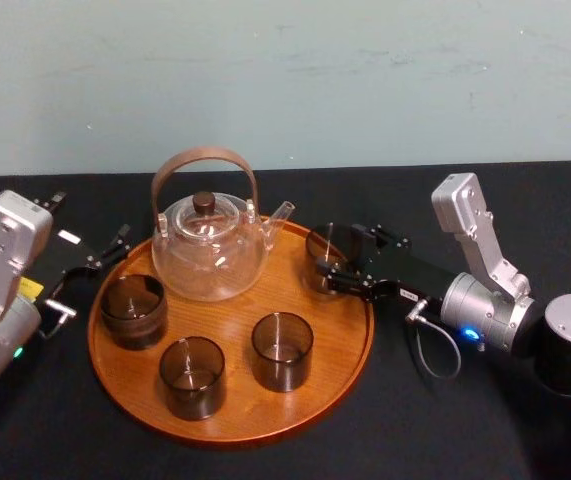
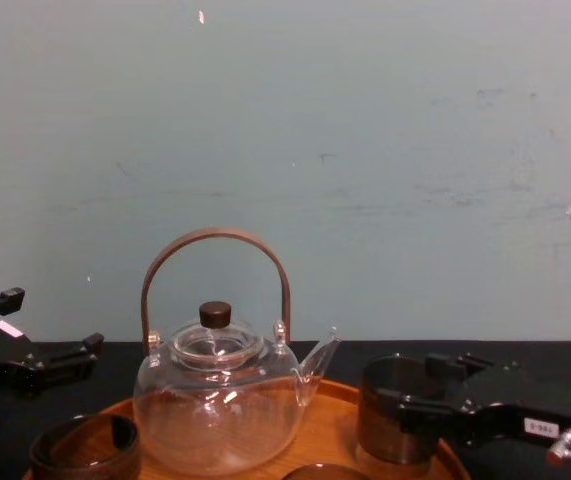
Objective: Pick up the glass from the table and place it on the tray.
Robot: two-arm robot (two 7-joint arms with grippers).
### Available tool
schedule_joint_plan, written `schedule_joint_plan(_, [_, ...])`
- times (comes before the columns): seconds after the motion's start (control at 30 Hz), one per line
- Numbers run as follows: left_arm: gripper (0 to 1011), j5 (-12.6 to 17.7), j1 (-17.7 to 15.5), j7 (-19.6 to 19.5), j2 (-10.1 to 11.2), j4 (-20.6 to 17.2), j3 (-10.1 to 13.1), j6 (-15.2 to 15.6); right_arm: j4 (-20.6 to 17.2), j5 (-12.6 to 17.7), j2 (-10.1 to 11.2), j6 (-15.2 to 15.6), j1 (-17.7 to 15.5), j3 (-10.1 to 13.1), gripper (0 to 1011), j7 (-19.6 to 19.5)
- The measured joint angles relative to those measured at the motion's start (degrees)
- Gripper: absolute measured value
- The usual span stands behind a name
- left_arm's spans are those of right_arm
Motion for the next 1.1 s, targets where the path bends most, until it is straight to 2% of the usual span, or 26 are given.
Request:
schedule_joint_plan(0.47, [1001,0.0,0.0,0.0,0.0,0.0,0.0,0.0,3.4,-0.1,-1.6,-1.5,1.7,-1.1,882,1.2])
schedule_joint_plan(1.1, [1001,0.0,0.0,0.0,0.0,0.0,0.0,0.0,4.1,-0.4,-1.9,-1.6,2.1,-1.6,883,1.5])
